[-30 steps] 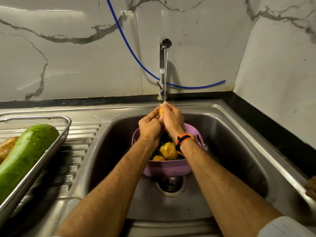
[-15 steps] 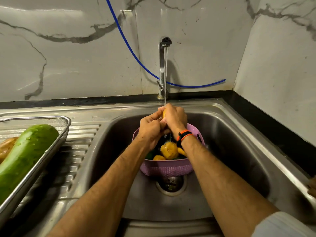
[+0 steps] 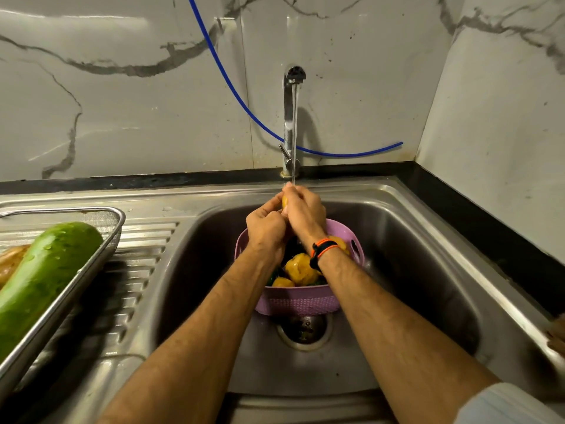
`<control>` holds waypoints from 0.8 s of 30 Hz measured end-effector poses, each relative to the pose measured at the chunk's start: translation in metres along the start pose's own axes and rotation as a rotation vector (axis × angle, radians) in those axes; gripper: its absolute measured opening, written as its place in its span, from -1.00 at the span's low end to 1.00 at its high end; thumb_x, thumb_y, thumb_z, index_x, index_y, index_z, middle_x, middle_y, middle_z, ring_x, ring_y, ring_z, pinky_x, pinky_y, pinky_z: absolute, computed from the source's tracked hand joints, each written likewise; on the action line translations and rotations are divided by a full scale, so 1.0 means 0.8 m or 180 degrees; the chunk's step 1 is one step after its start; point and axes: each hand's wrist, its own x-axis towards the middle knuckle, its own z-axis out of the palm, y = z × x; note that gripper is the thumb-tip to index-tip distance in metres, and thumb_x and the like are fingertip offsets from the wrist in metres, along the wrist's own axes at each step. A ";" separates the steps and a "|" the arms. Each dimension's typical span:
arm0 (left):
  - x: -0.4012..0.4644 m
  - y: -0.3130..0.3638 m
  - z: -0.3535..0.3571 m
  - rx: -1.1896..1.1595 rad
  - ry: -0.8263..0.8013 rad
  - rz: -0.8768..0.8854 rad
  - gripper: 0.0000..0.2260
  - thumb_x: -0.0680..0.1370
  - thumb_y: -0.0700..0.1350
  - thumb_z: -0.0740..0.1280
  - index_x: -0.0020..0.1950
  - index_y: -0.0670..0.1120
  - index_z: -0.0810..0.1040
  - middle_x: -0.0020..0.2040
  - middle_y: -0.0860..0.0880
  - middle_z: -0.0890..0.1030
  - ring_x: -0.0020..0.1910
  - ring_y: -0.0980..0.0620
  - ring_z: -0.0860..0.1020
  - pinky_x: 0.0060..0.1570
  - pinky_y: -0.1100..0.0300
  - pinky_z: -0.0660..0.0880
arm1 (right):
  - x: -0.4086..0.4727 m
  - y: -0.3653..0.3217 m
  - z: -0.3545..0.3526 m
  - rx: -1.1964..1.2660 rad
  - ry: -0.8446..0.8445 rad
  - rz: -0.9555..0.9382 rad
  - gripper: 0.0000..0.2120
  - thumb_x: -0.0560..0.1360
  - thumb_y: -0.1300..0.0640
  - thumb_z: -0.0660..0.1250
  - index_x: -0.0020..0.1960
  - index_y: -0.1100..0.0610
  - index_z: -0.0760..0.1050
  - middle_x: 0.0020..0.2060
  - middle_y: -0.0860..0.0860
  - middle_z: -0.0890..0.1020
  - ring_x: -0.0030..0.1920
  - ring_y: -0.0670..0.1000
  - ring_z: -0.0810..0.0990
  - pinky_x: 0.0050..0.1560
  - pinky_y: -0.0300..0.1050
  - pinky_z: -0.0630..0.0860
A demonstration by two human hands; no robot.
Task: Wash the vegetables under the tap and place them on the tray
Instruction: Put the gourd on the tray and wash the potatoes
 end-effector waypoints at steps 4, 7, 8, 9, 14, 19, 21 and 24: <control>-0.004 -0.004 0.000 0.0164 -0.0252 -0.0132 -0.63 0.61 -0.44 0.15 0.31 -0.17 0.56 0.10 -0.22 0.65 -0.02 -0.09 0.65 -0.08 0.04 0.67 | 0.003 -0.005 -0.009 -0.0326 0.0379 0.0323 -0.67 0.57 -0.06 0.18 -0.10 0.06 0.67 -0.18 0.02 0.66 -0.09 0.06 0.59 -0.10 -0.08 0.49; -0.004 0.006 -0.004 0.0053 -0.0346 -0.0193 -0.66 0.63 -0.41 0.16 0.33 -0.19 0.53 0.15 -0.20 0.63 0.04 -0.12 0.64 -0.21 0.09 0.67 | 0.006 -0.009 -0.022 0.0322 -0.0073 0.0439 -0.73 0.51 -0.05 0.27 -0.15 0.02 0.71 -0.17 0.00 0.69 -0.06 0.06 0.63 0.05 0.06 0.59; -0.002 0.005 -0.005 0.0040 -0.0294 -0.0152 -0.66 0.63 -0.40 0.16 0.35 -0.18 0.52 0.19 -0.20 0.61 0.12 -0.15 0.63 -0.16 0.06 0.68 | 0.005 -0.010 -0.024 0.0555 -0.0231 0.0443 -0.72 0.54 -0.05 0.27 -0.13 0.04 0.70 -0.16 0.01 0.69 -0.06 0.05 0.63 0.07 0.06 0.60; 0.000 0.005 -0.006 0.0074 -0.0237 -0.0097 -0.66 0.63 -0.40 0.17 0.36 -0.18 0.51 0.21 -0.20 0.61 0.17 -0.16 0.61 -0.09 0.02 0.67 | 0.005 -0.010 -0.023 0.0585 -0.0361 0.0409 -0.70 0.57 -0.08 0.24 -0.10 0.04 0.68 -0.16 0.01 0.67 -0.07 0.03 0.62 0.07 0.05 0.59; 0.008 -0.005 -0.008 0.0668 -0.0130 0.0267 -0.64 0.60 -0.36 0.27 0.40 -0.17 0.50 0.22 -0.17 0.62 0.20 -0.12 0.61 0.13 -0.10 0.60 | 0.003 -0.004 -0.020 0.0092 -0.0333 0.0356 -0.56 0.64 -0.19 0.07 0.11 0.11 0.56 -0.03 0.09 0.61 0.05 0.08 0.57 0.14 0.05 0.54; 0.019 -0.010 -0.012 0.0983 0.0099 0.0389 -0.63 0.58 -0.31 0.35 0.38 -0.13 0.52 0.21 -0.13 0.63 0.20 -0.08 0.61 0.16 -0.12 0.60 | 0.001 0.000 -0.026 0.0102 -0.0386 0.0292 -0.63 0.65 -0.14 0.12 -0.09 0.06 0.56 -0.12 0.05 0.63 0.05 0.07 0.57 0.11 -0.01 0.50; 0.021 -0.012 -0.013 0.1034 0.0141 0.0457 -0.63 0.57 -0.29 0.37 0.37 -0.11 0.54 0.17 -0.11 0.65 0.16 -0.06 0.63 0.13 -0.10 0.61 | 0.002 0.002 -0.029 0.0150 -0.0401 0.0230 -0.69 0.62 -0.11 0.21 0.00 0.09 0.60 -0.19 -0.05 0.61 0.03 0.03 0.57 0.13 0.00 0.52; 0.024 -0.013 -0.015 0.1106 0.0197 0.0506 -0.63 0.54 -0.30 0.40 0.34 -0.09 0.56 0.12 -0.11 0.68 0.10 -0.05 0.67 0.09 -0.10 0.63 | 0.001 0.009 -0.031 0.0152 -0.0369 0.0171 -0.73 0.54 -0.06 0.35 0.16 0.05 0.62 -0.14 -0.06 0.66 0.04 -0.02 0.60 0.12 -0.02 0.57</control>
